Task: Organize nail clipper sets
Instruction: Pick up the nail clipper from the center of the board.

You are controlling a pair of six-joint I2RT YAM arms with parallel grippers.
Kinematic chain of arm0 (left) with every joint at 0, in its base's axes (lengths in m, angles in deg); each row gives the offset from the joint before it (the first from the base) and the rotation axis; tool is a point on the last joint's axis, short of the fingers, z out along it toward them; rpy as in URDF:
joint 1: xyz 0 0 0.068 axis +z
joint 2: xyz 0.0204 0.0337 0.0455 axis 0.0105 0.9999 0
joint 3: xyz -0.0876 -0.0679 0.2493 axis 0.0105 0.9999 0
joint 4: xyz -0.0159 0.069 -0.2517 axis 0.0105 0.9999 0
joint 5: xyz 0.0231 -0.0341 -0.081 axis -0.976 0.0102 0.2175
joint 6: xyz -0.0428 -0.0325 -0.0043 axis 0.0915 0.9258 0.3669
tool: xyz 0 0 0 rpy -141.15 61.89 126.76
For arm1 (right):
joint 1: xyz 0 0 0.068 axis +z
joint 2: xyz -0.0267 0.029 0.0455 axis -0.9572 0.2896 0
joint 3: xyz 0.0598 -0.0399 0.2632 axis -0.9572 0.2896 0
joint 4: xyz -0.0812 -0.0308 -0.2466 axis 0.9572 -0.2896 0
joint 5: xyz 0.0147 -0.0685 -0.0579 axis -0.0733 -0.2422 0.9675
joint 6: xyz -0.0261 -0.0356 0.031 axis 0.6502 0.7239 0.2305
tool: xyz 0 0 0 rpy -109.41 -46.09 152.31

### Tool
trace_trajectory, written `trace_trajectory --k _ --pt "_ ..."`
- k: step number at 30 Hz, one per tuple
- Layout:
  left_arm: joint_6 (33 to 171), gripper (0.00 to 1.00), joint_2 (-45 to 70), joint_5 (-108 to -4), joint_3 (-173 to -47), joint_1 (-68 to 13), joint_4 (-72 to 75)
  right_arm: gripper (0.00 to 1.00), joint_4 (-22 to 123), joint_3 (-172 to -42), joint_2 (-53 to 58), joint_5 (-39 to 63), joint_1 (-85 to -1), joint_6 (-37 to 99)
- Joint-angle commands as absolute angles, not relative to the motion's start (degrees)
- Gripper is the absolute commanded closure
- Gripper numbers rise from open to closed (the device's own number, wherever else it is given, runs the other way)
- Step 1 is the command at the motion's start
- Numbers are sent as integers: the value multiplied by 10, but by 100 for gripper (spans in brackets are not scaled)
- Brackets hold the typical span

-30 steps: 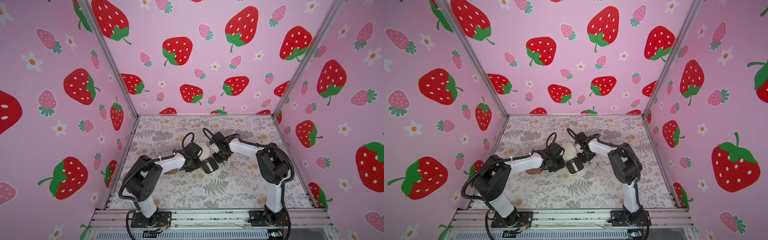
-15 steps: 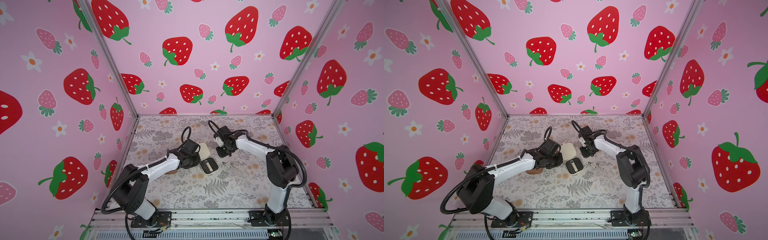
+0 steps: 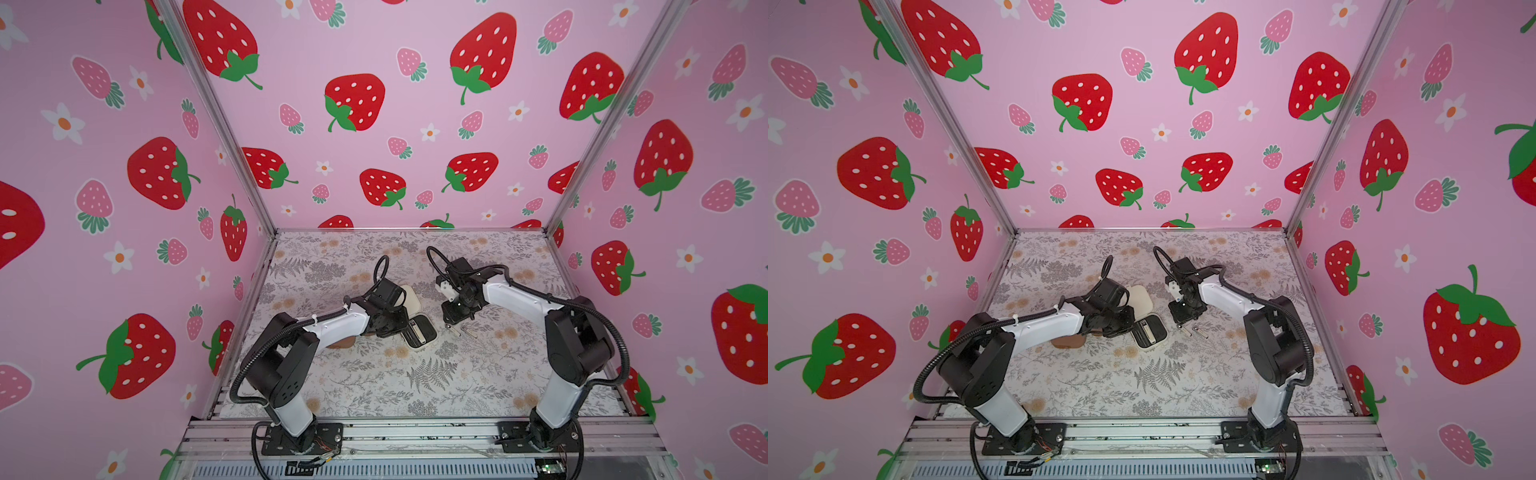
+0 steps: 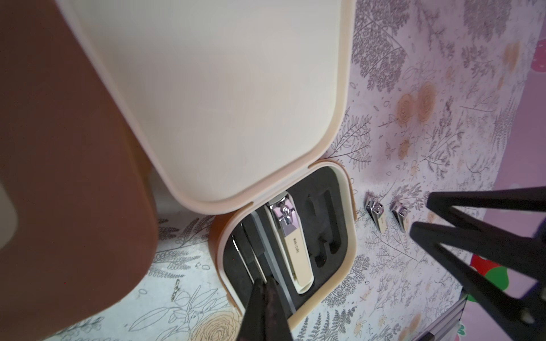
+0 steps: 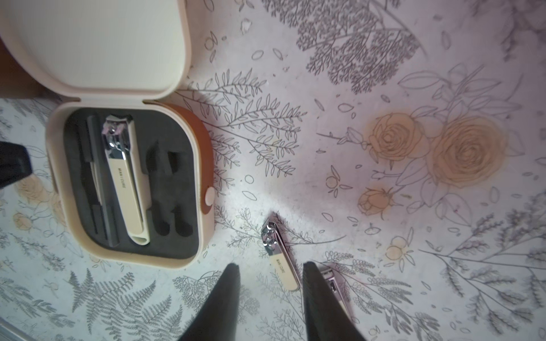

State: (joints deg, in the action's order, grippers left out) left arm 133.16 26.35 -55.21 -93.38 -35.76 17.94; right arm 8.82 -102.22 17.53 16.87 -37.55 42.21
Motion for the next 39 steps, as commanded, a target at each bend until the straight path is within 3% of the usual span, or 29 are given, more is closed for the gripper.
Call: trace_trajectory --k 1,24,39 --pt "1332 100 279 -542 -950 -357 162 57 65 -1009 158 169 -376 440" --pt "1330 100 272 -543 -951 -357 171 59 85 -1004 230 207 -358 458" --pt "1329 100 267 -544 -950 -357 173 83 100 -975 243 247 -327 432"
